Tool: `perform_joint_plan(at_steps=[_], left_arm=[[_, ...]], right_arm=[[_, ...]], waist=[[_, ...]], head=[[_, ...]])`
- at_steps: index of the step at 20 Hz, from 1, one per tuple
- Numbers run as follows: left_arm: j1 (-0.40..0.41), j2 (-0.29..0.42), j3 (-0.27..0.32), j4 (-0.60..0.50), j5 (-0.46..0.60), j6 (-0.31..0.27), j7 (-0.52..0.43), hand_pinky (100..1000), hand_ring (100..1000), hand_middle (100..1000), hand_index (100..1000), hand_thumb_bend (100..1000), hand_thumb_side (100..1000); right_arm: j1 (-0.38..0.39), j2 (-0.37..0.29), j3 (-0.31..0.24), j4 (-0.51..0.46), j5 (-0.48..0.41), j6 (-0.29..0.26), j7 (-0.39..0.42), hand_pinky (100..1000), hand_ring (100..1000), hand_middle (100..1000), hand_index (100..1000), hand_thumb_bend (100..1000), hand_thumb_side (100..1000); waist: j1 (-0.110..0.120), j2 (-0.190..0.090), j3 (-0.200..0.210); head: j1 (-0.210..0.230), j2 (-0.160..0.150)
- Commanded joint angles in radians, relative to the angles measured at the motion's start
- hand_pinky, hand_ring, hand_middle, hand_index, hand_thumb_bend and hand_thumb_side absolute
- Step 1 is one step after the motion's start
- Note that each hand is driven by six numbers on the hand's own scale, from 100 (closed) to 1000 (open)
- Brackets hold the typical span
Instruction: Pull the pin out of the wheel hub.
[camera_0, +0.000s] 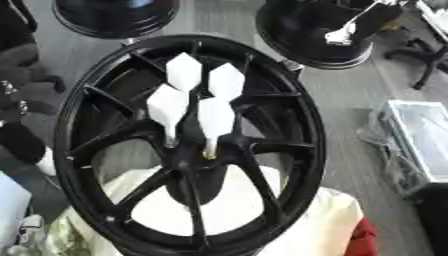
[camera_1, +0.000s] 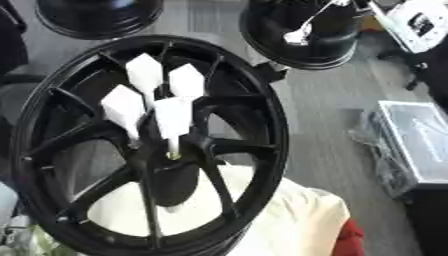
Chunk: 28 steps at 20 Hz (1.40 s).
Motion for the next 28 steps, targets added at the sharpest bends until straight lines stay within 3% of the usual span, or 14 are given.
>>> perform_joint_plan(at_steps=[1, 11, 15, 21, 28], left_arm=[[-0.011, 0.025, 0.0, -0.01, -0.008, -0.002, -0.004, 763, 1000, 1000, 815, 100, 774], [-0.014, 0.028, -0.008, -0.011, -0.014, -0.003, -0.013, 762, 1000, 1000, 814, 100, 776], [-0.008, 0.027, -0.005, -0.007, -0.018, -0.002, -0.011, 761, 1000, 1000, 812, 100, 781], [-0.007, 0.026, -0.001, -0.008, -0.018, -0.002, -0.005, 760, 1000, 1000, 812, 100, 779], [-0.007, 0.026, -0.007, -0.009, -0.023, 0.003, -0.01, 760, 1000, 1000, 812, 100, 784]], right_arm=[[-0.009, -0.022, -0.002, -0.012, -0.02, -0.014, 0.02, 868, 817, 798, 859, 252, 297], [-0.035, 0.009, 0.028, -0.067, -0.065, -0.062, 0.116, 855, 807, 792, 846, 221, 298], [-0.036, 0.02, 0.031, -0.071, -0.061, -0.062, 0.139, 863, 820, 808, 837, 253, 417], [-0.055, 0.048, 0.03, -0.086, -0.053, -0.077, 0.175, 866, 822, 811, 838, 258, 404], [-0.076, 0.072, 0.036, -0.095, -0.069, -0.118, 0.253, 881, 844, 835, 863, 354, 489]], waist=[[0.003, -0.022, 0.001], [-0.006, -0.021, 0.013], [-0.009, -0.022, 0.017], [-0.011, -0.02, 0.024], [-0.019, -0.019, 0.03]], head=[[-0.001, 0.001], [-0.01, 0.005], [-0.012, 0.009], [-0.014, 0.012], [-0.024, 0.023]])
